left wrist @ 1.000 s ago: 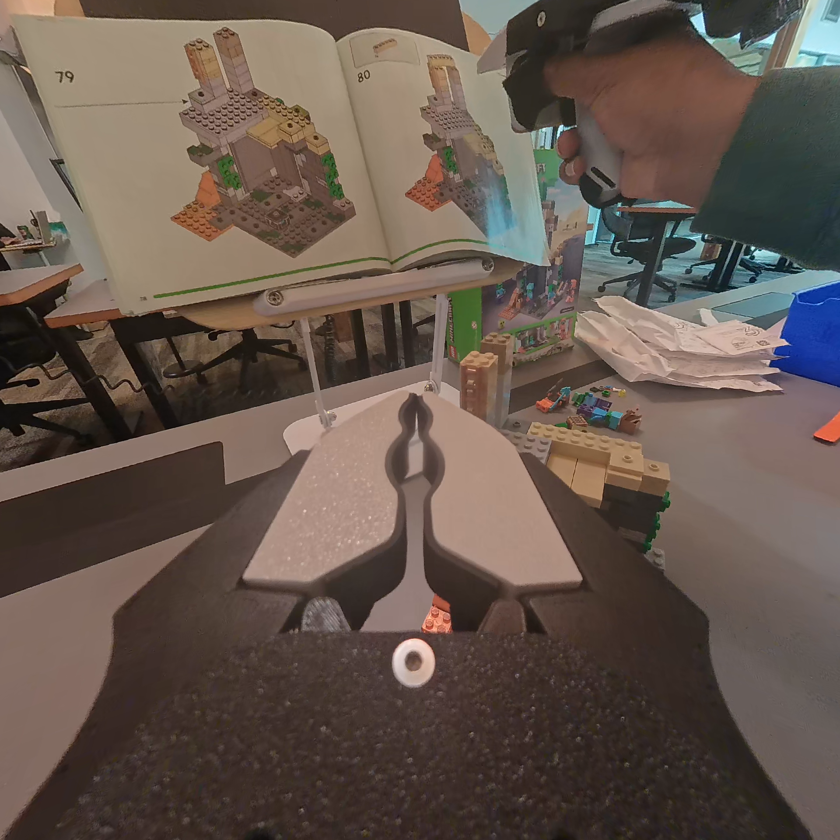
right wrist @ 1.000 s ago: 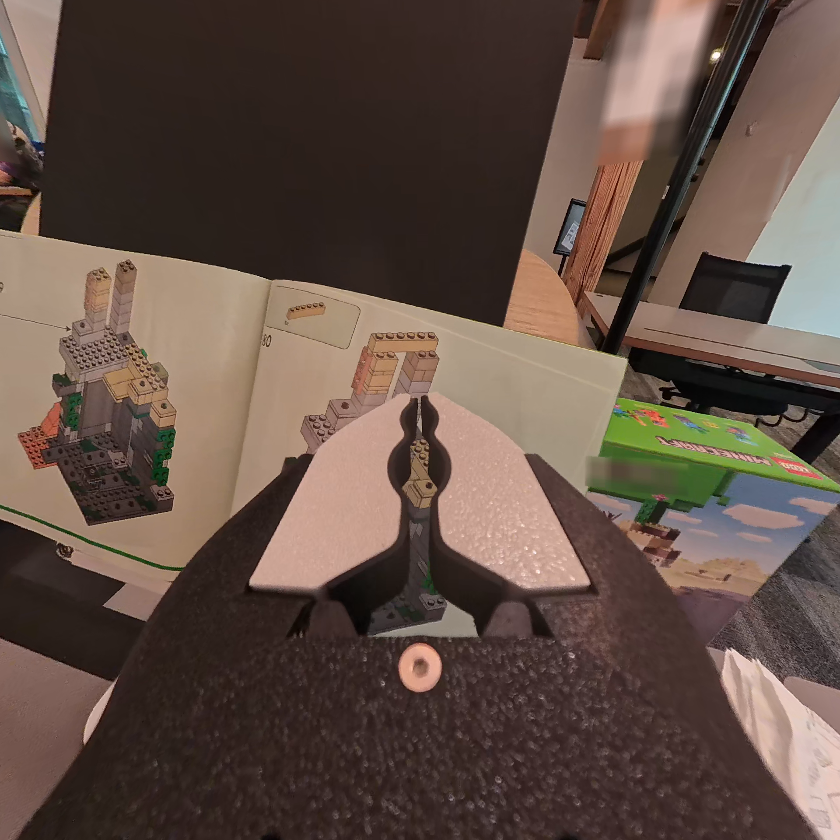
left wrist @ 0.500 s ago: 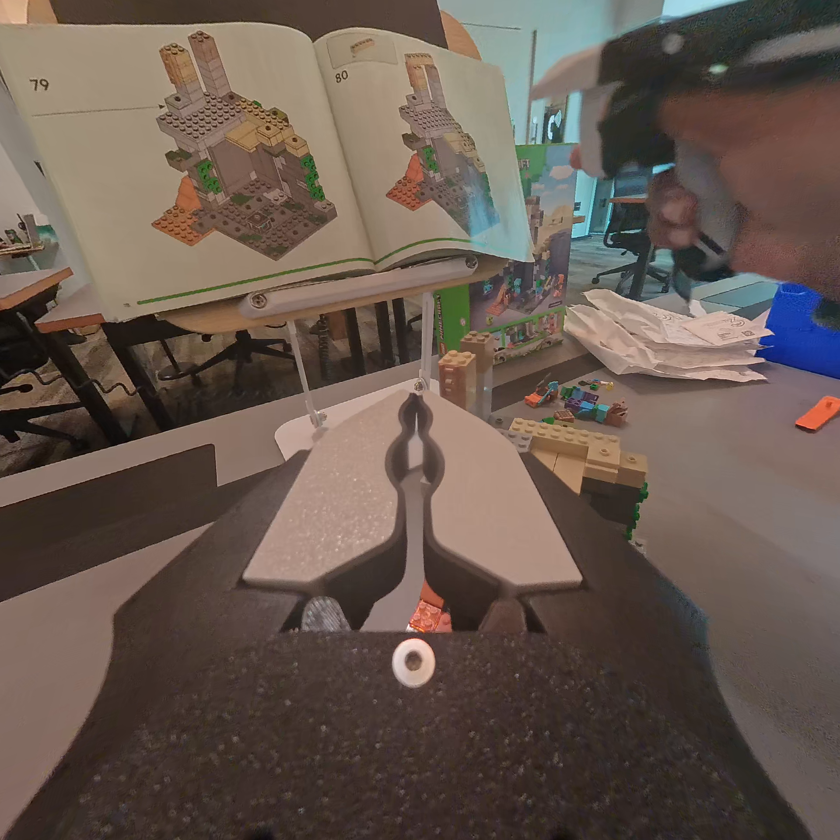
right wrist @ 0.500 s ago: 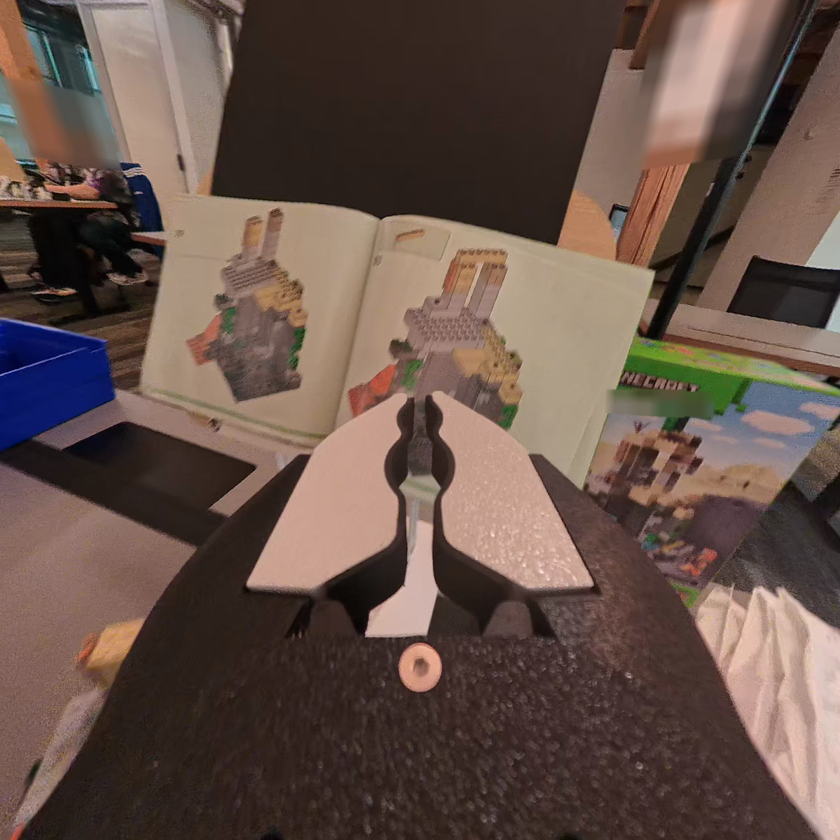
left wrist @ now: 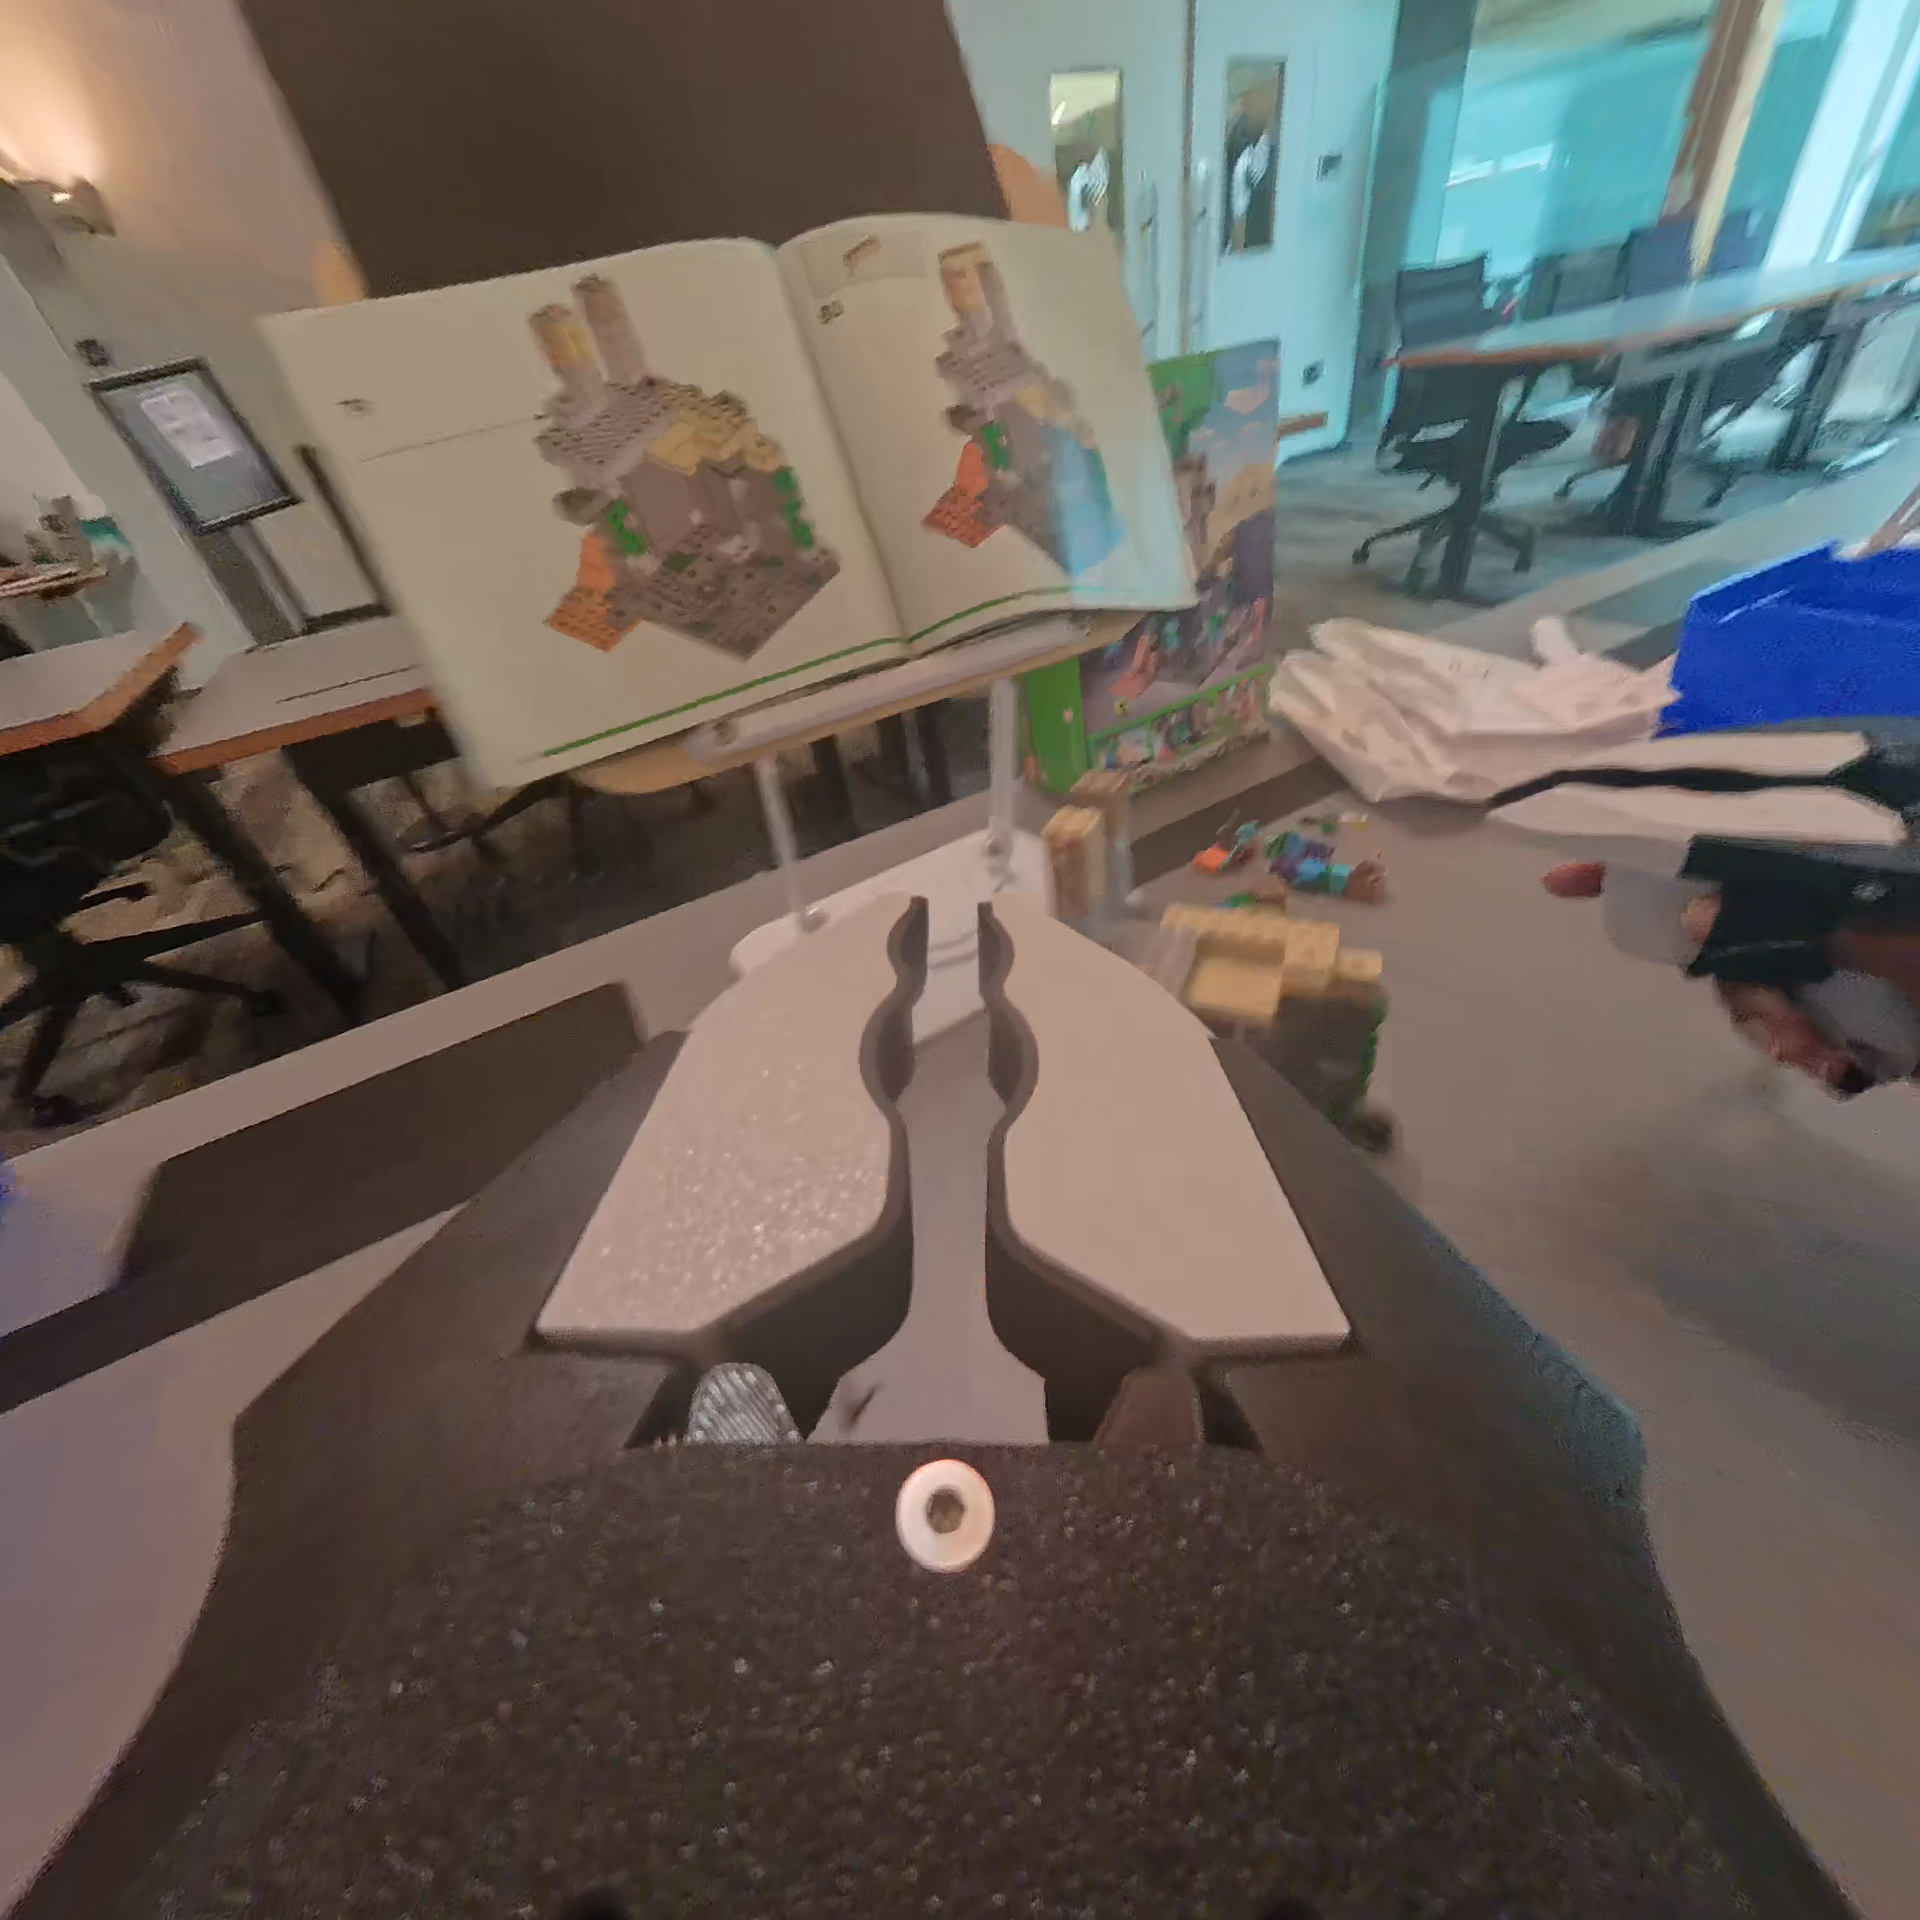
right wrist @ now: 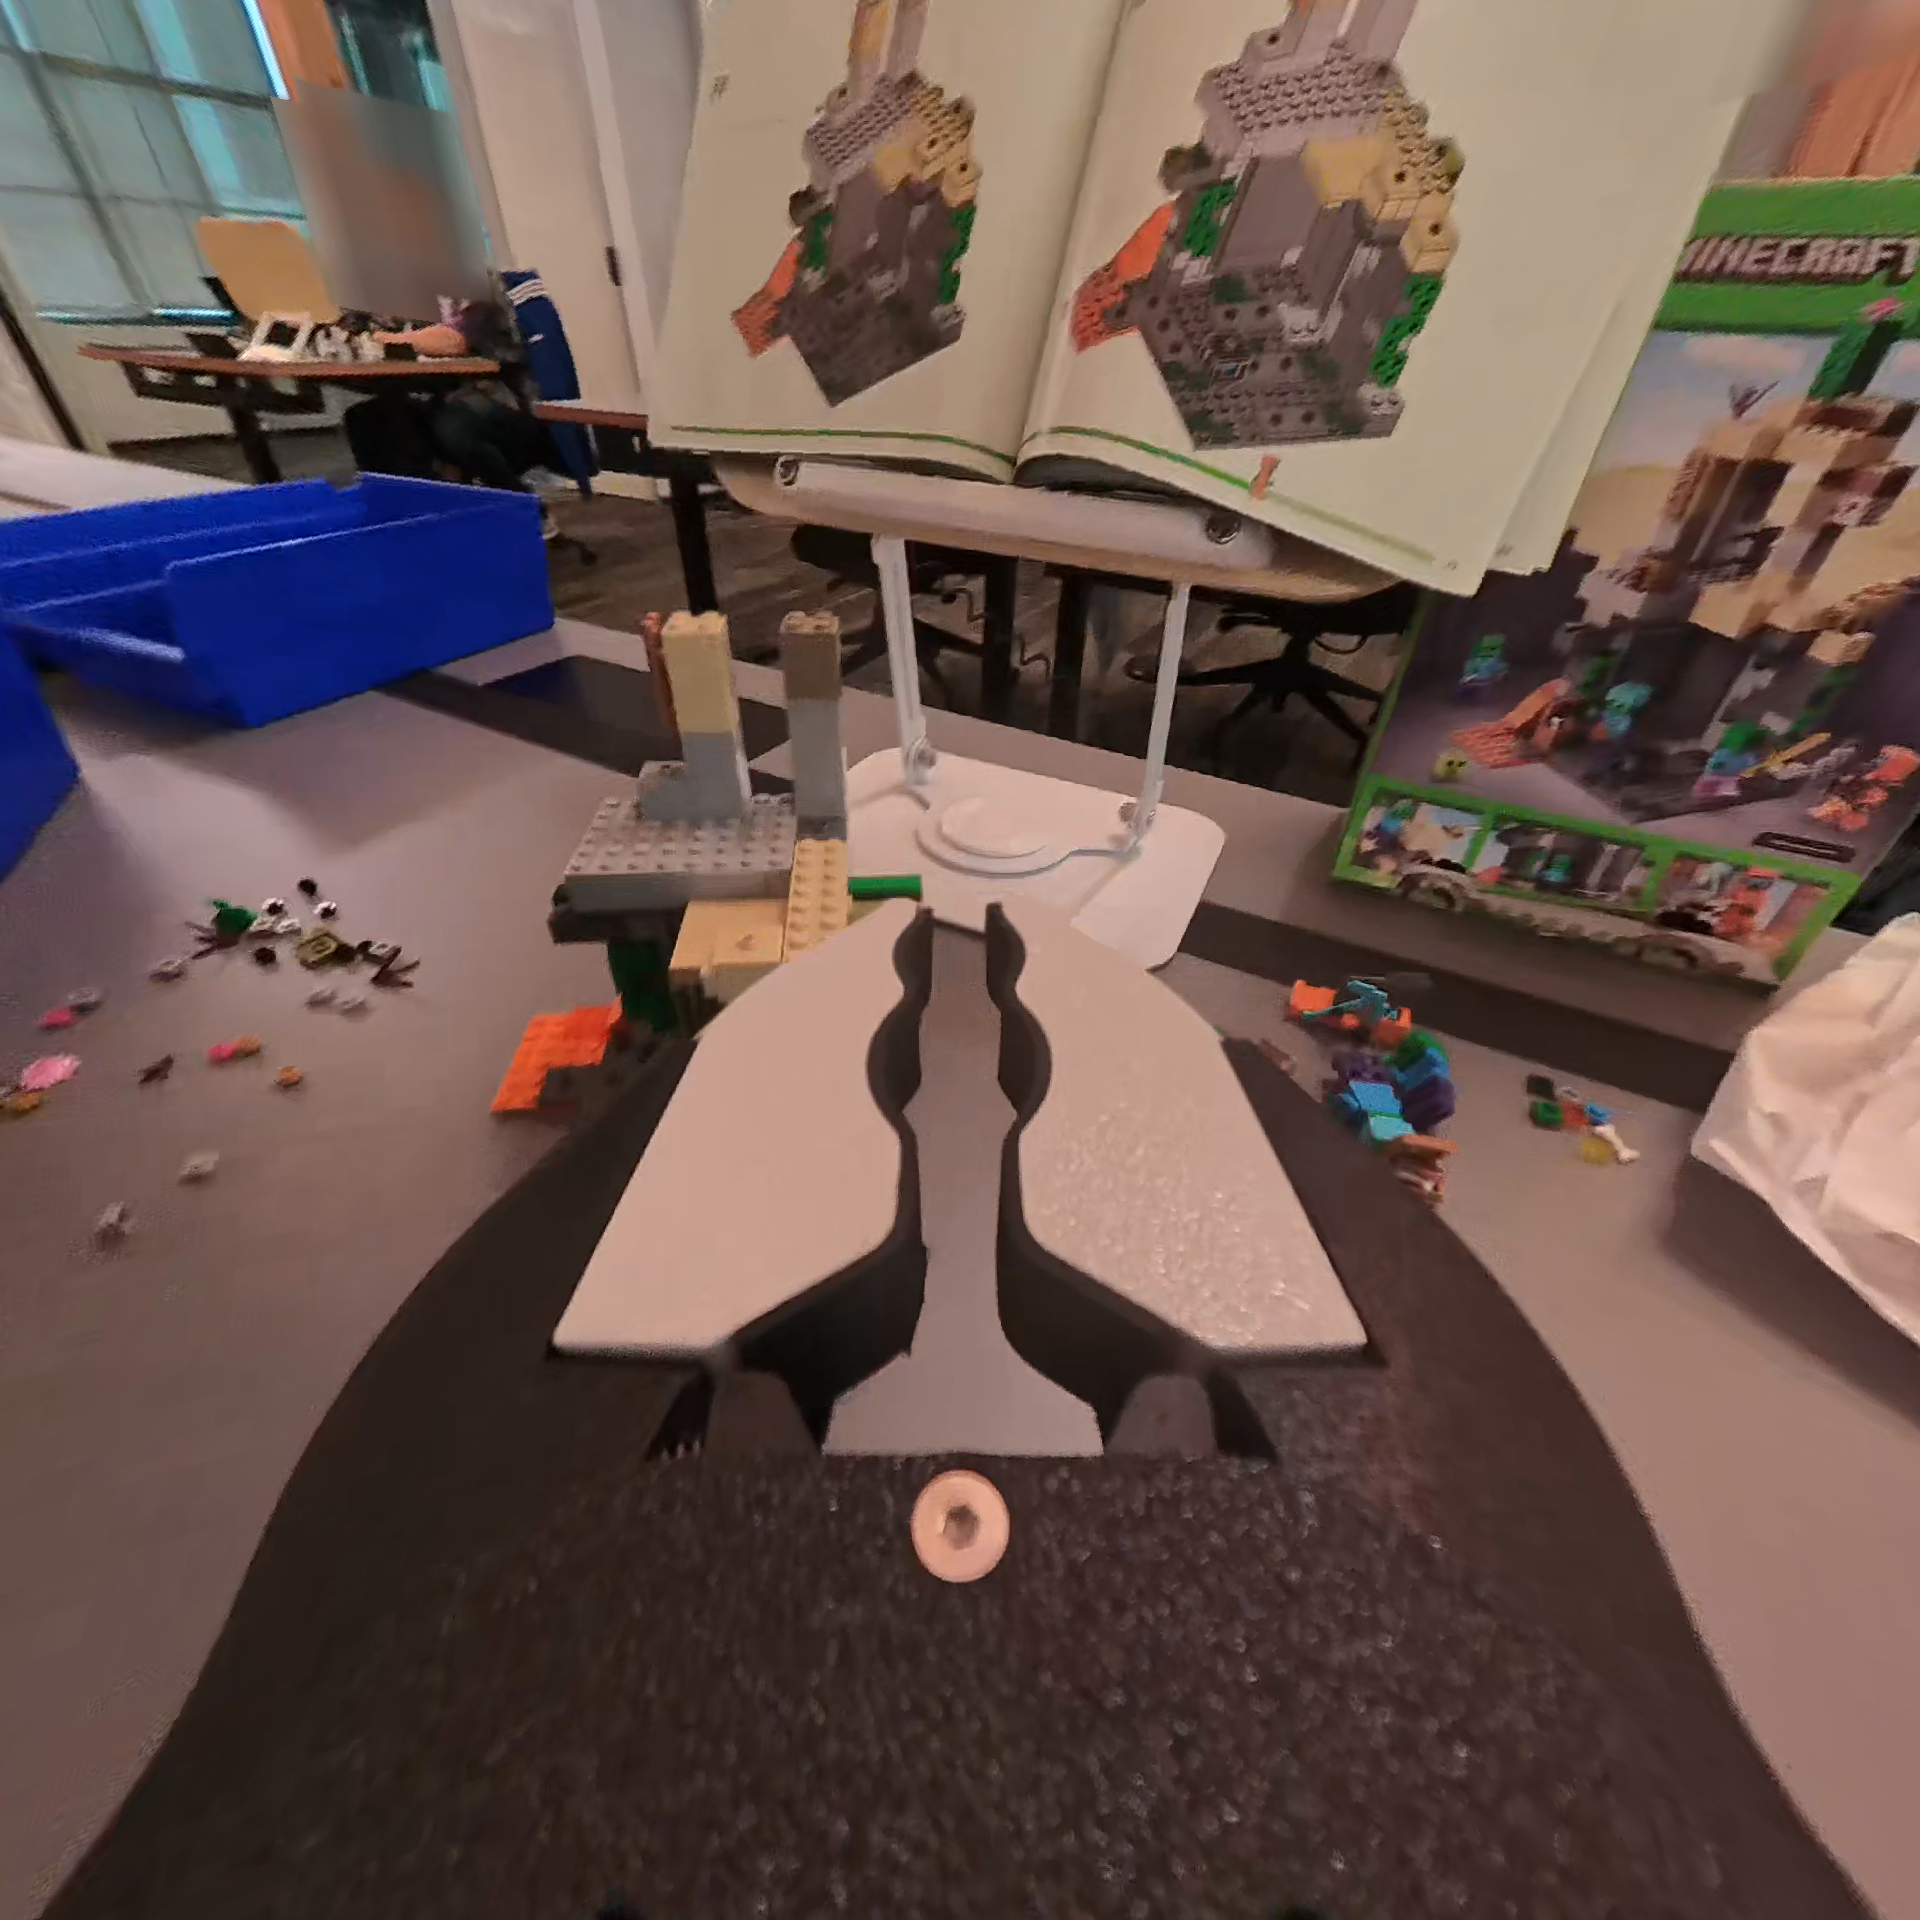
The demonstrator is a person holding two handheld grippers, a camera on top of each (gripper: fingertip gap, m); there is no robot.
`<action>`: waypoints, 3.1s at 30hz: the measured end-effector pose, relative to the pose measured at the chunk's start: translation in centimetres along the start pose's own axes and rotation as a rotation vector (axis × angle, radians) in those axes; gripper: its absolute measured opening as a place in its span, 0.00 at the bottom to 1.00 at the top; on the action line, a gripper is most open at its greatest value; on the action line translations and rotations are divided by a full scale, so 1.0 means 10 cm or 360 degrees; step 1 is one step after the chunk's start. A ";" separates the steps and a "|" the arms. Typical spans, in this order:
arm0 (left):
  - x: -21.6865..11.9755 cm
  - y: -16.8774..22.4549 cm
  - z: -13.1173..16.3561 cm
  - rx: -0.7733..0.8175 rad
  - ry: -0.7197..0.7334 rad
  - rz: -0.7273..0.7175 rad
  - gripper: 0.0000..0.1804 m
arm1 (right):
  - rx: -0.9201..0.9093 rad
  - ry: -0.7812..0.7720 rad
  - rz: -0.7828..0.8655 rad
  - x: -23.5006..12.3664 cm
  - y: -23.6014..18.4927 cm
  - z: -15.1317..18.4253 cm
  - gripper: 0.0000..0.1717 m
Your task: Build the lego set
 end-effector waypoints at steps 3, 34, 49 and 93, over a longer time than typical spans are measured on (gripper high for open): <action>-0.41 -0.51 0.04 0.0174 -0.0222 -0.0177 0.06 | 0.0042 0.0018 -0.0059 -0.06 0.03 0.04 0.05; -0.82 -1.49 1.55 0.0246 -0.1875 -0.0155 0.05 | 0.0088 -0.0036 -0.0215 -0.08 0.02 0.13 0.06; -0.78 -1.14 0.13 0.0421 -0.1106 -0.0051 0.04 | -0.0021 -0.0479 -0.0289 0.49 -0.13 0.52 0.37; 1.25 0.86 -0.49 0.1007 -0.1091 0.0960 0.04 | 0.0085 -0.0663 -0.0147 0.11 -0.67 0.59 0.16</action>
Point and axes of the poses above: each gripper's, where its closed fingertips meet, x out along the fingers, z out of its underside, y = z × x across the jaws, the point moved 9 cm from there along -x, back along the fingers, and after that the axes turned 13 degrees about -z, right-handed, at the moved point
